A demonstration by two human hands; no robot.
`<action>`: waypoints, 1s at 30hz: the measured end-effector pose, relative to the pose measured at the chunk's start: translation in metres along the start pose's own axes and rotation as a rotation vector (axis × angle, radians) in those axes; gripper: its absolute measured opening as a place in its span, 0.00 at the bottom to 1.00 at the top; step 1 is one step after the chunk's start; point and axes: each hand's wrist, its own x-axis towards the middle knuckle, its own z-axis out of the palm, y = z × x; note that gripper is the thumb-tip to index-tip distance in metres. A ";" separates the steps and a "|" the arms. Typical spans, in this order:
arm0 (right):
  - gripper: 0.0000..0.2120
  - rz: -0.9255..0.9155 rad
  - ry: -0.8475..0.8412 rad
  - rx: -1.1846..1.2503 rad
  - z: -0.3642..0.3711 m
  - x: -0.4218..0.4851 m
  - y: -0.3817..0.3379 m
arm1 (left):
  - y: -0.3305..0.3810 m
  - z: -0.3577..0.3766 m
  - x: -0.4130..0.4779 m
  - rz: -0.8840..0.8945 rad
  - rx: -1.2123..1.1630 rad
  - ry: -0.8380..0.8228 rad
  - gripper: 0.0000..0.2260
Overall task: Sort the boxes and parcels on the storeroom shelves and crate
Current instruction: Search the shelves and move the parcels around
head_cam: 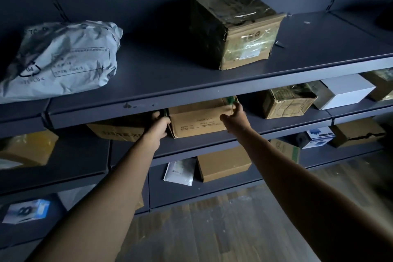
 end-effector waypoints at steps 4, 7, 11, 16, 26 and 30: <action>0.37 0.035 0.041 -0.086 -0.008 0.021 -0.002 | -0.009 0.004 -0.007 -0.011 0.047 -0.075 0.16; 0.31 0.053 0.010 -0.027 -0.005 0.026 -0.002 | -0.010 0.000 -0.009 0.006 0.052 -0.109 0.15; 0.23 0.064 0.012 -0.124 -0.001 0.011 0.014 | -0.021 -0.005 -0.012 -0.020 0.015 -0.024 0.23; 0.17 0.043 -0.141 -0.052 -0.001 -0.033 0.027 | -0.025 0.036 -0.059 -0.254 -0.089 -0.089 0.29; 0.20 0.012 -0.039 -0.240 -0.049 -0.045 0.035 | -0.043 0.094 -0.100 -0.272 -0.111 0.042 0.21; 0.29 -0.172 -0.213 -0.287 -0.062 -0.028 0.033 | -0.042 0.097 -0.110 -0.258 -0.128 0.076 0.18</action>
